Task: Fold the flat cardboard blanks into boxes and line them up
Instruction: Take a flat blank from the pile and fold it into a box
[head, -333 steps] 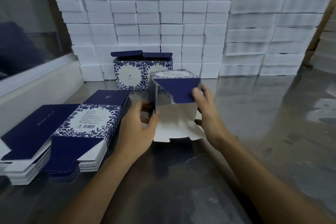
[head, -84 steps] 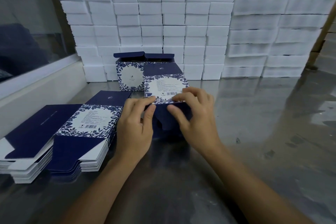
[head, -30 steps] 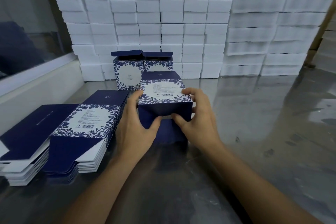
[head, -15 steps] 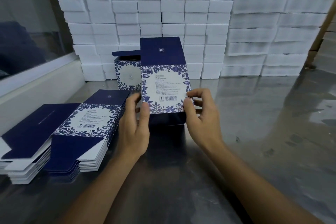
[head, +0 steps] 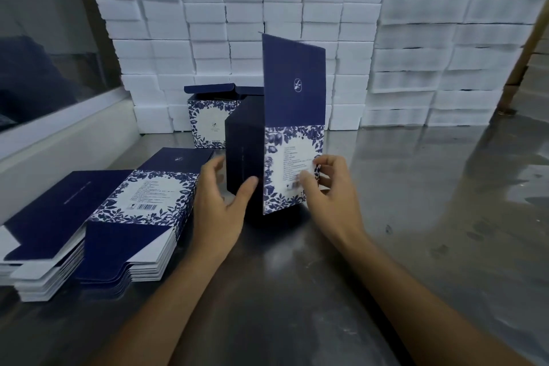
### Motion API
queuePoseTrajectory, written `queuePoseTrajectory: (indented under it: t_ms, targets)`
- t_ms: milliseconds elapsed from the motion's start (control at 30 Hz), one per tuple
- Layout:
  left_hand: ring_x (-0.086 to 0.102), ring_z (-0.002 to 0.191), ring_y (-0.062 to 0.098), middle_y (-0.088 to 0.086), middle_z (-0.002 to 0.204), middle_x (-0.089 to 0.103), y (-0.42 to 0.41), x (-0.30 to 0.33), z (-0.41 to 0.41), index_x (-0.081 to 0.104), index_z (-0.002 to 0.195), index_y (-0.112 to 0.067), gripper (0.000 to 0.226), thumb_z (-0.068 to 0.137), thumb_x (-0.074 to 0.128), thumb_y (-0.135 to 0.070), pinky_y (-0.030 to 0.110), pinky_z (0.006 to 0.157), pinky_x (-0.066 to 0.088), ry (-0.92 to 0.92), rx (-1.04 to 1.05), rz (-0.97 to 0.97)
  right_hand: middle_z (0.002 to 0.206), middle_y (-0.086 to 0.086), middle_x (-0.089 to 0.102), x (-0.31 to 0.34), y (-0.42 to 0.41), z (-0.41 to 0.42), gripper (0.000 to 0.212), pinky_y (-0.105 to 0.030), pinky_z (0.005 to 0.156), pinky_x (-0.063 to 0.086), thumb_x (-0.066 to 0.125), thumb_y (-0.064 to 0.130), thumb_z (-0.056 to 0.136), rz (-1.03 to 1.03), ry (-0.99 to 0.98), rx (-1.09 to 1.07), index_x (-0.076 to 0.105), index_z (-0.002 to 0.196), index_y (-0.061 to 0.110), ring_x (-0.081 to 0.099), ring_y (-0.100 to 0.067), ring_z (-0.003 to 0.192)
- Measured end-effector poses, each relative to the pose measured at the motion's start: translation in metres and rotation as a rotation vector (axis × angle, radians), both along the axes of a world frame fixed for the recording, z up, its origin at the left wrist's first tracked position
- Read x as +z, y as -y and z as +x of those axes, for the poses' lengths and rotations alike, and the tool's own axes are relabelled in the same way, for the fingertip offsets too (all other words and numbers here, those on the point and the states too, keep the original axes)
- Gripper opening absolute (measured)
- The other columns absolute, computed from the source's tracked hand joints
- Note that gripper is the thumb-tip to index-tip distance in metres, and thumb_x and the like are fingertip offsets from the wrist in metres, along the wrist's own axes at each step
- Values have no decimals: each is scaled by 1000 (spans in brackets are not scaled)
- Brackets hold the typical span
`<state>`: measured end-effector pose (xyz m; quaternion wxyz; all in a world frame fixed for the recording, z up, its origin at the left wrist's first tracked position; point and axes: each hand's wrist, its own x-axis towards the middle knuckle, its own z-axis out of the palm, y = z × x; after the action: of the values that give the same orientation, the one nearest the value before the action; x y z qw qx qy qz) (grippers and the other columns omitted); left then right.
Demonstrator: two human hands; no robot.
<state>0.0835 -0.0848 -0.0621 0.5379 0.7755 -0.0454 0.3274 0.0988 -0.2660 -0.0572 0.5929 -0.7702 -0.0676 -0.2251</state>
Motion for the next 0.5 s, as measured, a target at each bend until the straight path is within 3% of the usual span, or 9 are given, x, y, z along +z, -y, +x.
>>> queuePoseTrajectory:
  t_ms: [100,200,300,367,433,500]
  targets:
    - [49,116,-12,-17,132,51,1,0,0,39,141,-28,79,73,72,-51,12,97,42,-49,-37,-37,101,32,65,1,-1,-2,46,-34,83,56,54,67,80,40,-22,72,51,117,39,64,5,97]
    - [50,101,-19,-17,121,49,2,3,0,38,137,-36,91,58,74,-62,2,81,42,-41,-2,-59,106,40,61,4,-4,-6,65,-13,83,40,46,83,78,-1,-26,128,48,129,43,53,24,101]
    - [50,90,-20,-18,109,47,1,6,-2,42,120,-46,82,48,75,-68,1,74,42,-25,25,-61,125,35,51,4,-5,-7,84,-15,94,38,45,94,69,-11,-63,199,38,139,48,44,26,113]
    - [54,89,-13,-18,104,53,0,7,-3,50,107,-50,68,50,77,-74,10,76,46,-53,17,-38,129,34,50,4,-5,-8,87,-18,98,43,49,92,70,13,-81,254,35,142,45,47,20,118]
    - [60,89,-5,-17,99,64,1,6,-3,56,96,-50,52,53,74,-74,17,75,49,-64,-18,-16,131,18,61,4,-6,-8,85,-24,93,53,55,85,74,87,-90,288,43,141,33,59,3,118]
    - [61,95,0,-18,102,65,2,5,-4,56,96,-46,51,54,74,-70,20,76,48,-69,-69,-4,120,13,68,6,-6,-8,72,-26,87,54,55,79,79,142,-74,269,53,131,29,65,-3,109]
